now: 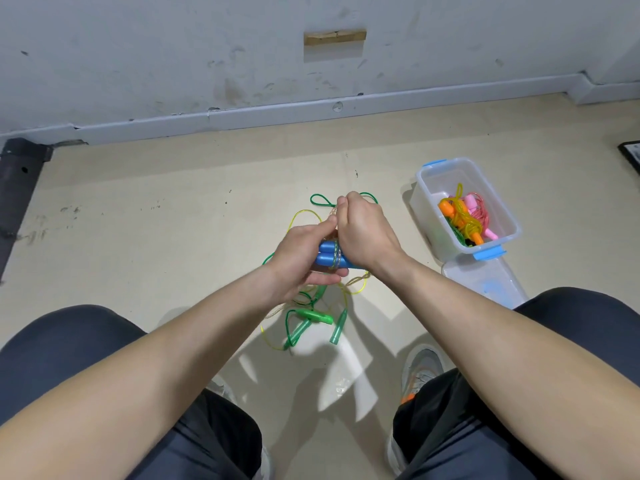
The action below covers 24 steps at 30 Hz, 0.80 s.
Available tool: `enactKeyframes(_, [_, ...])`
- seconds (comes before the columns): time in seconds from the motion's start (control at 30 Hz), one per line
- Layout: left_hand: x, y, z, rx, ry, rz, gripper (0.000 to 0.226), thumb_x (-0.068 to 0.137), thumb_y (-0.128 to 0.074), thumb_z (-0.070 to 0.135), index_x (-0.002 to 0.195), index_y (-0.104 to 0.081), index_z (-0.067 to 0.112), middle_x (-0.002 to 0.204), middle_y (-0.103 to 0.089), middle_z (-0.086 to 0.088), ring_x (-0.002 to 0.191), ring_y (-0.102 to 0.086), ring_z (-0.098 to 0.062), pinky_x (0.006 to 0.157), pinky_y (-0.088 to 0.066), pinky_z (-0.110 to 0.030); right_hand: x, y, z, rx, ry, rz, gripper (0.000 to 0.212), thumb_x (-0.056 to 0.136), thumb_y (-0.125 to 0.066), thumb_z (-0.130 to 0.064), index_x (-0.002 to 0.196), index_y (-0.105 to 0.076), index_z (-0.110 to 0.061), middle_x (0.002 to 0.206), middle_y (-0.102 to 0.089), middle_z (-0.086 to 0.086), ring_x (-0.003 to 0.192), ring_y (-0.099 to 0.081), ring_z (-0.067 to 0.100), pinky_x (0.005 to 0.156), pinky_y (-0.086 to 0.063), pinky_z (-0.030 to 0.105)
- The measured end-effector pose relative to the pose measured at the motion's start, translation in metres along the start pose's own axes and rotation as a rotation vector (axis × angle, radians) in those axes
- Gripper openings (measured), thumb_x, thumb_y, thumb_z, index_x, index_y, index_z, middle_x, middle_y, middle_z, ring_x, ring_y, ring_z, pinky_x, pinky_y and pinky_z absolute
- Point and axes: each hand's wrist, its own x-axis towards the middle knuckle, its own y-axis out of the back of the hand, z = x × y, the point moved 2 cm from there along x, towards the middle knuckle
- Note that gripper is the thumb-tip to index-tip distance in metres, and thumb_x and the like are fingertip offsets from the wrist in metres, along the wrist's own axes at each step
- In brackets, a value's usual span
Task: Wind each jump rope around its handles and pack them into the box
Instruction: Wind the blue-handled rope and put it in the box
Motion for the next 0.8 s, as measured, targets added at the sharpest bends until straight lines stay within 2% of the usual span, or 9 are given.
enactKeyframes(0.17, [0.002, 0.005, -0.004, -0.036, 0.046, -0.102, 0.034, 0.101, -0.054, 0.046, 0.108, -0.059, 0.013, 0.08, -0.066, -0.007, 0.056, -0.062, -0.021, 0.044, -0.047, -0.023, 0.0, -0.002, 0.004, 0.004, -0.014, -0.004, 0.033, 0.108, -0.026, -0.035, 0.085, -0.043, -0.017, 0.086, -0.057, 0.008, 0.08, -0.054, 0.034, 0.068, -0.04, 0.039])
enactKeyframes(0.3, [0.003, 0.003, -0.005, -0.047, 0.018, -0.196, 0.031, 0.099, -0.058, 0.043, 0.108, -0.054, 0.013, 0.084, -0.061, -0.008, 0.058, -0.058, -0.019, 0.046, -0.045, -0.023, 0.003, -0.001, 0.011, 0.039, -0.054, -0.018, 0.036, 0.107, -0.027, -0.034, 0.078, -0.042, -0.019, 0.08, -0.05, 0.0, 0.082, -0.05, 0.03, 0.07, -0.033, 0.036])
enactKeyframes(0.37, [0.003, 0.006, -0.005, -0.034, 0.005, -0.256, 0.034, 0.09, -0.065, 0.041, 0.107, -0.052, 0.014, 0.089, -0.06, -0.008, 0.06, -0.057, -0.019, 0.048, -0.046, -0.021, 0.004, -0.001, 0.012, 0.068, -0.059, -0.035, 0.037, 0.107, -0.029, -0.033, 0.078, -0.044, -0.018, 0.08, -0.048, -0.002, 0.085, -0.05, 0.029, 0.072, -0.034, 0.036])
enactKeyframes(0.43, [0.005, 0.008, -0.006, -0.021, 0.002, -0.294, 0.034, 0.088, -0.069, 0.032, 0.111, -0.051, 0.015, 0.092, -0.061, -0.008, 0.061, -0.056, -0.019, 0.05, -0.047, -0.02, 0.004, -0.001, 0.014, 0.113, -0.057, -0.054, 0.037, 0.107, -0.031, -0.032, 0.076, -0.045, -0.018, 0.08, -0.05, -0.002, 0.087, -0.053, 0.029, 0.075, -0.039, 0.038])
enactKeyframes(0.5, [0.007, 0.009, -0.009, -0.036, 0.009, -0.313, 0.02, 0.094, -0.067, 0.017, 0.107, -0.051, 0.016, 0.091, -0.061, -0.008, 0.059, -0.054, -0.019, 0.052, -0.046, -0.021, 0.005, -0.001, 0.017, 0.159, -0.059, -0.069, 0.036, 0.106, -0.033, -0.032, 0.077, -0.048, -0.017, 0.08, -0.055, 0.0, 0.088, -0.056, 0.031, 0.079, -0.045, 0.04])
enactKeyframes(0.53, [0.008, 0.009, -0.01, -0.05, 0.014, -0.314, 0.014, 0.096, -0.065, 0.011, 0.098, -0.052, 0.018, 0.089, -0.061, -0.007, 0.058, -0.053, -0.019, 0.052, -0.046, -0.021, 0.006, -0.001, 0.018, 0.176, -0.061, -0.075, 0.036, 0.106, -0.034, -0.032, 0.077, -0.049, -0.016, 0.079, -0.057, 0.002, 0.087, -0.058, 0.031, 0.08, -0.046, 0.041])
enactKeyframes(0.63, [0.01, 0.008, -0.012, -0.068, 0.006, -0.274, 0.02, 0.089, -0.062, 0.01, 0.08, -0.049, 0.022, 0.084, -0.056, -0.004, 0.055, -0.05, -0.02, 0.048, -0.043, -0.021, 0.007, -0.002, 0.021, 0.2, -0.058, -0.084, 0.036, 0.106, -0.034, -0.032, 0.075, -0.048, -0.019, 0.075, -0.056, 0.001, 0.084, -0.058, 0.032, 0.079, -0.047, 0.04])
enactKeyframes(0.7, [0.01, 0.007, -0.013, -0.054, 0.004, -0.235, 0.018, 0.093, -0.058, 0.01, 0.081, -0.049, 0.021, 0.086, -0.053, -0.006, 0.054, -0.051, -0.021, 0.047, -0.043, -0.022, 0.008, -0.003, 0.022, 0.172, -0.042, -0.088, 0.036, 0.107, -0.034, -0.032, 0.073, -0.044, -0.024, 0.074, -0.053, -0.003, 0.083, -0.056, 0.029, 0.074, -0.041, 0.036])
enactKeyframes(0.8, [0.008, 0.007, -0.012, -0.075, 0.018, -0.209, 0.011, 0.098, -0.052, 0.009, 0.09, -0.054, 0.016, 0.089, -0.055, -0.01, 0.053, -0.056, -0.023, 0.047, -0.046, -0.023, 0.007, -0.004, 0.021, 0.084, -0.013, -0.074, 0.037, 0.108, -0.03, -0.034, 0.074, -0.042, -0.024, 0.08, -0.054, 0.001, 0.084, -0.052, 0.028, 0.071, -0.034, 0.034])
